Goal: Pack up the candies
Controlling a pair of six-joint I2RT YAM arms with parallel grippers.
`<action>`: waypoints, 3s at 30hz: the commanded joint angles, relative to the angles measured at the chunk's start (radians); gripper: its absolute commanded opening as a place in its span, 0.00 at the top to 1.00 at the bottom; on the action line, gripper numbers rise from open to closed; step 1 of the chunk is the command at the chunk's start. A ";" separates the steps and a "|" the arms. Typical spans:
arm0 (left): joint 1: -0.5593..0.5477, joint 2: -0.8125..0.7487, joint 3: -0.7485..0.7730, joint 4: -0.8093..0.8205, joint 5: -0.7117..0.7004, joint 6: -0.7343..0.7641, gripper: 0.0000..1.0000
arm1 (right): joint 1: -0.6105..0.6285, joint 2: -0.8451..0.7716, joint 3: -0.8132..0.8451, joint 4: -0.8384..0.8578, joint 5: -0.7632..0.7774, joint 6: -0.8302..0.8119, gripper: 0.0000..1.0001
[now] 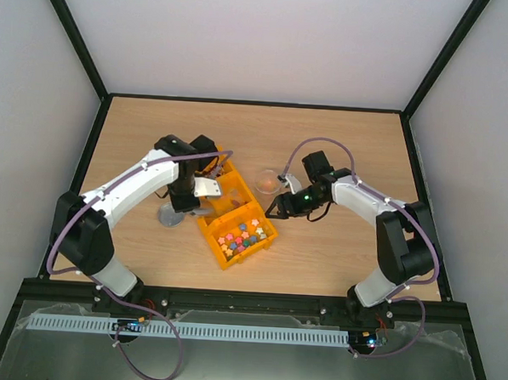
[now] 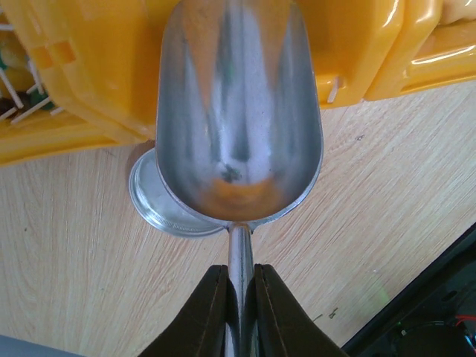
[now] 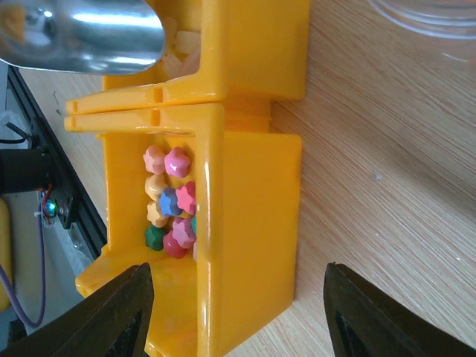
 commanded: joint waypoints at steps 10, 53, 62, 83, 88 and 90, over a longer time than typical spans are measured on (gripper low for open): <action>-0.082 0.130 0.043 -0.017 0.016 0.006 0.98 | 0.038 0.078 0.019 0.042 -0.032 0.028 0.54; -0.070 -0.040 -0.321 0.719 0.318 -0.224 0.98 | 0.118 0.133 0.090 0.054 0.015 -0.134 0.72; 0.015 -0.091 -0.294 0.592 0.343 -0.142 0.98 | 0.119 0.136 0.116 0.013 0.037 -0.208 0.72; 0.074 -0.258 -0.533 0.805 0.324 -0.106 0.98 | 0.119 0.114 0.138 0.023 0.064 -0.189 0.61; 0.087 -0.365 -0.590 0.871 0.302 -0.059 0.98 | 0.119 0.106 0.143 0.025 0.067 -0.181 0.53; 0.087 -0.393 -0.601 0.875 0.289 -0.039 0.98 | 0.119 0.100 0.143 0.029 0.066 -0.179 0.49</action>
